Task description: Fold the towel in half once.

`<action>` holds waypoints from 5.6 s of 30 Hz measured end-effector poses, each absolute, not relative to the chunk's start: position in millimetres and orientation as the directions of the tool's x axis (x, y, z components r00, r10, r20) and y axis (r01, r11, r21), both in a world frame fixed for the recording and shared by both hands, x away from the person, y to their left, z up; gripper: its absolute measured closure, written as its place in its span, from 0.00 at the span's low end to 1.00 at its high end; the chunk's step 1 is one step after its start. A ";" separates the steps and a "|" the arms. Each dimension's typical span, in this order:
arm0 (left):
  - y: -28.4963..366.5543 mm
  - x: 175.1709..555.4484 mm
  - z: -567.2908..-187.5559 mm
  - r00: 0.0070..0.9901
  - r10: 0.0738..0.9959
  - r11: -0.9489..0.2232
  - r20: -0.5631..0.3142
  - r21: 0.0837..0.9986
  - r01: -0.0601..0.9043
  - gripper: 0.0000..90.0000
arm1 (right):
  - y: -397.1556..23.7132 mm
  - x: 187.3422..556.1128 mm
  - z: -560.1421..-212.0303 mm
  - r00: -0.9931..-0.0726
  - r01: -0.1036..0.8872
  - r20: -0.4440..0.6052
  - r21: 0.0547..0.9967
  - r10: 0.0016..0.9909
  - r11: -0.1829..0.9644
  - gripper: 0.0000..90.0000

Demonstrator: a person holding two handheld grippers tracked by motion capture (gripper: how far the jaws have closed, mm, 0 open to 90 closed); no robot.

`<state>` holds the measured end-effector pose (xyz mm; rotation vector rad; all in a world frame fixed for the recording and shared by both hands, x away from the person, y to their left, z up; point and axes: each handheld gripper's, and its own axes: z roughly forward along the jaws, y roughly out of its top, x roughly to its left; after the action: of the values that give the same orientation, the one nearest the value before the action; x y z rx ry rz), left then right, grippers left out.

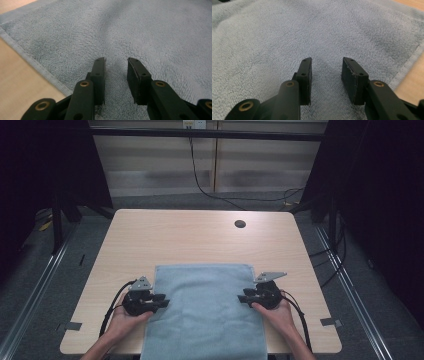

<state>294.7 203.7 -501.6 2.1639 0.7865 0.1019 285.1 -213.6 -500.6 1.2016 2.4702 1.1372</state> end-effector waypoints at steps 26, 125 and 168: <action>211.4 274.5 -499.8 0.820 0.517 -0.485 -0.245 0.706 0.516 0.72 | -222.7 338.6 -506.4 -0.551 0.601 0.106 0.739 0.828 0.305 0.47; 219.7 343.5 -368.0 0.817 0.536 -0.195 -0.212 0.911 0.364 0.94 | -247.4 310.0 -352.1 -0.691 0.369 0.189 0.922 0.698 0.116 0.97; 218.0 310.1 -506.6 0.765 0.541 -0.394 -0.349 0.699 0.597 0.95 | -219.6 260.7 -496.8 -0.641 0.648 0.253 0.684 0.725 0.335 0.97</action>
<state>310.1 218.0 -506.6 2.0792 0.8505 -0.0809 260.7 -219.6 -496.8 1.2826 2.4859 1.2021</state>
